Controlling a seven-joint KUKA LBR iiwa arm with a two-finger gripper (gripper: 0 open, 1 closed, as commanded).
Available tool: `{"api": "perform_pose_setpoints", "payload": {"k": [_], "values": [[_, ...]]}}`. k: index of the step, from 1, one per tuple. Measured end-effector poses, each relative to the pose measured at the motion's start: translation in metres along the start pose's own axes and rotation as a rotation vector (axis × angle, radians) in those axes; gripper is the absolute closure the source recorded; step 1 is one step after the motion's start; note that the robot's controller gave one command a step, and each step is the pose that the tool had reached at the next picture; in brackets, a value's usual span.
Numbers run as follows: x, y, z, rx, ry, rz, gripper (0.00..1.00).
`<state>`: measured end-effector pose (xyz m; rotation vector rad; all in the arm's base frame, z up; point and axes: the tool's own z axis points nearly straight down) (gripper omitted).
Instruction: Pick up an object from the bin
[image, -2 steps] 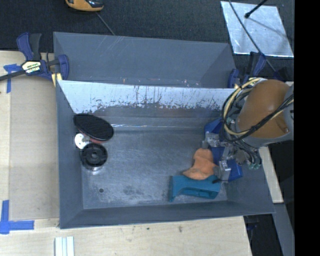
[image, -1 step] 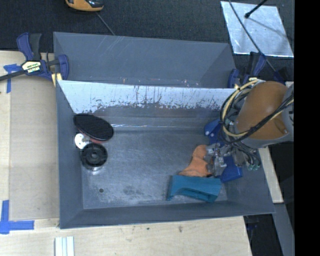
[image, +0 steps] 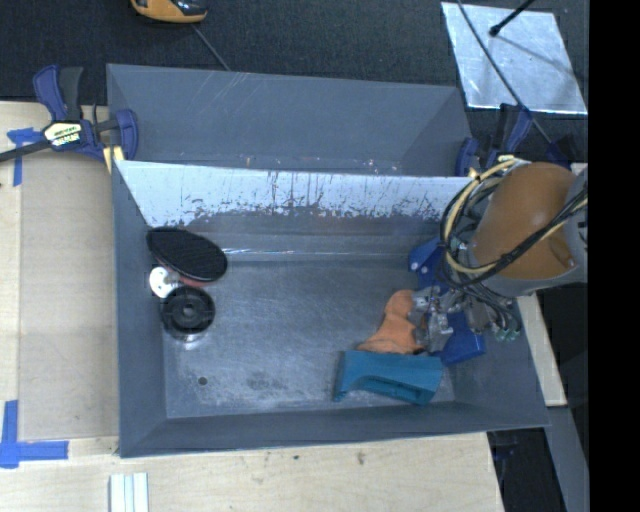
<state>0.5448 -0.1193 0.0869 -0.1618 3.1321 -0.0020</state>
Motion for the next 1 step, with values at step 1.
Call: {"api": "perform_pose_setpoints", "payload": {"k": [1], "values": [[-0.0033, 0.0245, -0.1618, 0.000, -0.003, 0.012, 1.00]]}}
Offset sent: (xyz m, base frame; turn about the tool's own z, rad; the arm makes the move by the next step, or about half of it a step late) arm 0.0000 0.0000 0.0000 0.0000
